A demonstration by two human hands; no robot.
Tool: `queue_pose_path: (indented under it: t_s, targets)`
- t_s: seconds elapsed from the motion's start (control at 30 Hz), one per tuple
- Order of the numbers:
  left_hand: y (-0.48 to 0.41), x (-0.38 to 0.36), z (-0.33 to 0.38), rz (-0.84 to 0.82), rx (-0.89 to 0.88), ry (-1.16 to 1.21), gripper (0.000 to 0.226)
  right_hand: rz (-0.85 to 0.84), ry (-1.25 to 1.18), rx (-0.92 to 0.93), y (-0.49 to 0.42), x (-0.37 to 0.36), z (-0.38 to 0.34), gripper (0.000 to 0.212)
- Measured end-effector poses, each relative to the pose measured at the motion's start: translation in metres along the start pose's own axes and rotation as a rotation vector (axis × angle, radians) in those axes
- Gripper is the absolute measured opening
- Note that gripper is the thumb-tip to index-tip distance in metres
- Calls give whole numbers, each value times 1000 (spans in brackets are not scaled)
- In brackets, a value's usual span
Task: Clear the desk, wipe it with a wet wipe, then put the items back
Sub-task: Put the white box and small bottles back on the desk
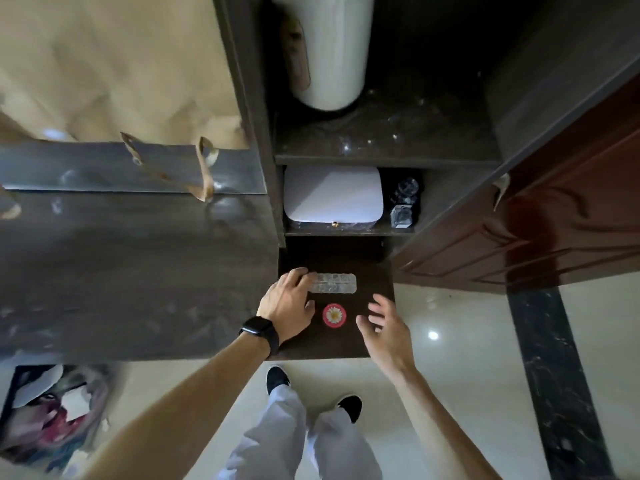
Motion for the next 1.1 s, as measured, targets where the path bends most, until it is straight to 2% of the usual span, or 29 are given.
queue_pose_path:
  t_s: [0.17, 0.27, 0.37, 0.47, 0.6, 0.67, 0.77, 0.87, 0.97, 1.03, 1.1]
  targets:
    - [45, 102, 16, 429, 11, -103, 82, 98, -141, 73, 10, 42, -75, 50]
    - [49, 154, 33, 560, -6, -266, 90, 124, -262, 26, -9, 51, -108, 57]
    - [41, 188, 54, 597, -102, -473, 91, 22, -428, -111, -42, 45, -125, 71]
    - [33, 200, 61, 628, -104, -510, 86, -87, -448, -198, -75, 31, -128, 68]
    - [26, 190, 62, 623, -34, -486, 82, 27, -345, -200, -103, 24, -123, 65]
    - [24, 187, 65, 628, -11, -458, 80, 31, -355, -198, -108, 23, -118, 59]
    - [21, 185, 69, 644, 29, -415, 79, -31, -532, -181, -77, 32, -124, 44]
    - [23, 185, 74, 653, 36, -389, 83, -135, -825, -227, -50, 40, -123, 30]
    - [32, 178, 76, 697, 41, -217, 82, -230, -893, -228, -33, 46, -113, 36]
    - [45, 161, 69, 717, 188, 106, 80, -259, -865, -208, -22, 50, -102, 43]
    - [59, 126, 58, 630, 421, 562, 82, -270, -821, -192, -5, 55, -87, 48]
Point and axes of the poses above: each hand's wrist, its own y-axis away from the middle knuckle, its own x-axis out of the back of the hand, z = x × y, the point moved 6 cm from there along -y, towards the middle knuckle, and after that the axes turned 10 degrees about -x, right-handed, at the moved point
